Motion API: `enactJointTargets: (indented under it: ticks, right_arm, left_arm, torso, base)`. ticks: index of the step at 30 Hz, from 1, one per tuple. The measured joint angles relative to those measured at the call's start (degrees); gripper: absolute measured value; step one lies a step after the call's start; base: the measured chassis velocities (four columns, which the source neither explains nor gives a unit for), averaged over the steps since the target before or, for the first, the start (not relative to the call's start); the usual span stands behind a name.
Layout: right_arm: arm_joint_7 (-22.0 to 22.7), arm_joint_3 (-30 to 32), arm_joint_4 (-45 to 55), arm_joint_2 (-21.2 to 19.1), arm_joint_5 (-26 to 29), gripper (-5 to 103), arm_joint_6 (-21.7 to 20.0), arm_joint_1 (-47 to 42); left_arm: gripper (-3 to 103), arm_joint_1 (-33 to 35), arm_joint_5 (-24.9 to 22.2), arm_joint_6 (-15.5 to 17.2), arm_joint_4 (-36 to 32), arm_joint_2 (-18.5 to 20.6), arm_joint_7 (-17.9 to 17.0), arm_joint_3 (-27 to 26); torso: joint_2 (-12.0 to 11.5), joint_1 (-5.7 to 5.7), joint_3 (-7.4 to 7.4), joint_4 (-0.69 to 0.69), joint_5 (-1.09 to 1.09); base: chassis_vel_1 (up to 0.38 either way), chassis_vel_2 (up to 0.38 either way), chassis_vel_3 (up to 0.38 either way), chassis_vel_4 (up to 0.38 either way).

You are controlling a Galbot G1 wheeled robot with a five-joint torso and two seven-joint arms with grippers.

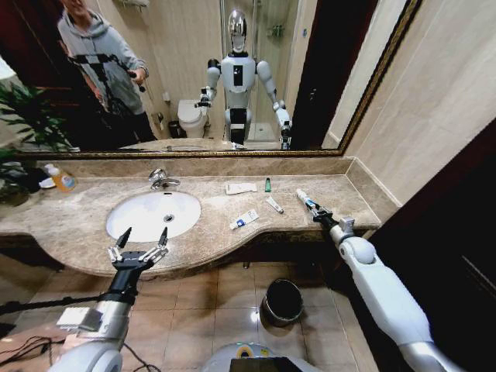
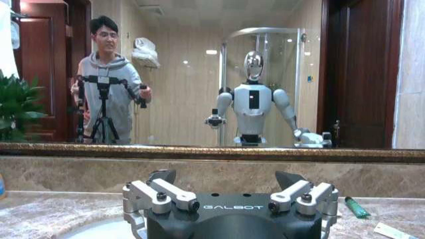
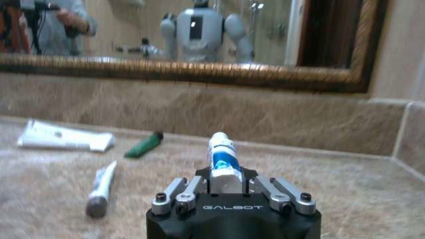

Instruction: Pick up the trash from the sink and place it in the trash bin.

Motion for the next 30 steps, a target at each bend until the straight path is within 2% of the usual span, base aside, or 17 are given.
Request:
enactJointTargets:
  ticks: [5, 7, 13, 16, 19, 20, 23, 24, 27, 30]
  right_arm:
    - [3.1, 4.1, 8.2, 0.4, 0.8, 27, -0.1, -6.0]
    - [4.5, 7.8, 14.8, 1.2, 1.6, 27, -0.7, -12.0]
    - [5.0, 14.3, 24.2, 3.9, 1.7, 27, -0.9, -22.0]
    - [4.8, 15.2, 25.9, 5.3, 1.2, 27, -0.1, -24.9]
    - [3.1, 18.2, 27.6, 9.1, -1.9, 27, 4.4, -33.0]
    - [3.1, 18.2, 27.6, 9.1, -1.9, 27, 4.4, -33.0]
    - [1.8, 18.9, 27.7, 14.3, -5.5, 27, 10.2, -41.5]
    - [1.8, 18.9, 27.7, 14.3, -5.5, 27, 10.2, -41.5]
    - [1.2, 17.2, 25.8, 18.0, -9.5, 27, 14.5, -46.2]
    - [1.0, 15.6, 23.8, 19.6, -12.0, 27, 16.0, -47.2]
  left_arm:
    - [100, 0.0, 0.0, 0.0, 0.0, 0.0, 0.0, 0.0]
    - [100, 0.0, 0.0, 0.0, 0.0, 0.0, 0.0, 0.0]
    - [100, 0.0, 0.0, 0.0, 0.0, 0.0, 0.0, 0.0]
    - [100, 0.0, 0.0, 0.0, 0.0, 0.0, 0.0, 0.0]
    - [100, 0.0, 0.0, 0.0, 0.0, 0.0, 0.0, 0.0]
    - [100, 0.0, 0.0, 0.0, 0.0, 0.0, 0.0, 0.0]
    - [100, 0.0, 0.0, 0.0, 0.0, 0.0, 0.0, 0.0]
    - [100, 0.0, 0.0, 0.0, 0.0, 0.0, 0.0, 0.0]
    - [100, 0.0, 0.0, 0.0, 0.0, 0.0, 0.0, 0.0]
    - [100, 0.0, 0.0, 0.0, 0.0, 0.0, 0.0, 0.0]
  torso:
    - [0.0, 0.00, 0.00, 0.01, 0.00]
    - [0.0, 0.00, 0.00, 0.00, 0.00]
    - [0.0, -0.01, -0.01, -0.02, -0.01]
    - [0.0, -0.01, -0.01, 0.01, 0.00]
    - [0.0, 0.00, -0.01, 0.01, -0.02]
    - [0.0, 0.00, -0.01, 0.01, -0.02]
    - [0.0, -0.01, -0.01, -0.02, 0.00]
    - [0.0, -0.01, -0.01, -0.02, 0.00]
    - [0.0, -0.02, -0.01, -0.01, -0.01]
    - [0.0, -0.01, -0.01, -0.01, -0.01]
  base:
    - [0.000, 0.000, 0.000, 0.000]
    - [0.000, 0.000, 0.000, 0.000]
    - [0.000, 0.000, 0.000, 0.000]
    - [0.000, 0.000, 0.000, 0.000]
    - [0.000, 0.000, 0.000, 0.000]
    - [0.000, 0.000, 0.000, 0.000]
    - [0.000, 0.000, 0.000, 0.000]
    - [0.000, 0.000, 0.000, 0.000]
    - [0.000, 0.000, 0.000, 0.000]
    - [0.000, 0.000, 0.000, 0.000]
